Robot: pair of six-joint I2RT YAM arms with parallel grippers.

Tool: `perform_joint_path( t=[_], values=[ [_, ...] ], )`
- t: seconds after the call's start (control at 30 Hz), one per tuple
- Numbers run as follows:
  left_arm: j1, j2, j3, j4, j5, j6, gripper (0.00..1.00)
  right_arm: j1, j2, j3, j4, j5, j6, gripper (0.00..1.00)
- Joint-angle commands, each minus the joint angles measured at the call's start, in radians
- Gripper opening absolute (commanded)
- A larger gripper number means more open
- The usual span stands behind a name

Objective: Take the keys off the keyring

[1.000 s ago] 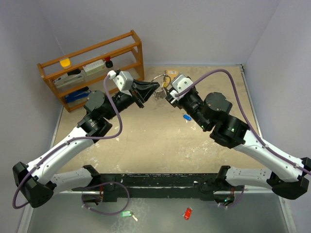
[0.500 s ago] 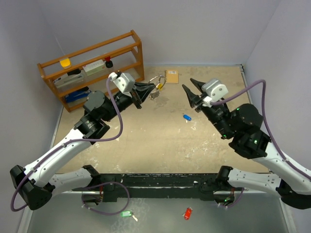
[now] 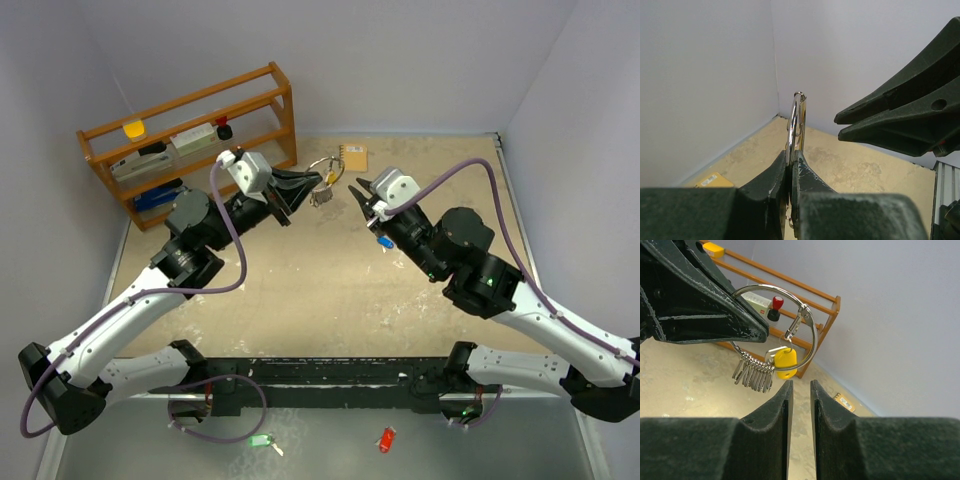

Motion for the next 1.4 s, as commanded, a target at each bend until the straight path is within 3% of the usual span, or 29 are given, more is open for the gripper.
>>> perform_joint_path(
  t=[0.0, 0.67, 0.87, 1.07, 1.27, 1.37],
  values=[
    [0.001, -0.029, 0.005, 0.087, 0.014, -0.025, 0.00, 0.003, -0.024, 0.004, 0.073, -0.014, 0.018, 0.22],
    [0.000, -0.010, -0.037, 0.204, 0.003, -0.080, 0.00, 0.003, 0.030, 0.013, 0.145, -0.117, 0.028, 0.20],
    [0.000, -0.025, -0.026, 0.186, 0.029, -0.068, 0.00, 0.003, 0.025, -0.003, 0.148, -0.003, 0.002, 0.19],
    [0.001, -0.066, 0.043, -0.025, 0.021, 0.082, 0.00, 0.003, -0.076, -0.090, 0.176, 0.068, -0.005, 0.20],
    [0.000, 0.102, 0.434, -0.594, 0.124, 0.269, 0.00, 0.000, -0.092, -0.158, 0.185, 0.129, -0.027, 0.37],
    [0.001, 0.196, 0.574, -0.764, 0.268, 0.310, 0.00, -0.013, -0.101, -0.191, 0.203, 0.104, -0.032, 0.46]
  ],
)
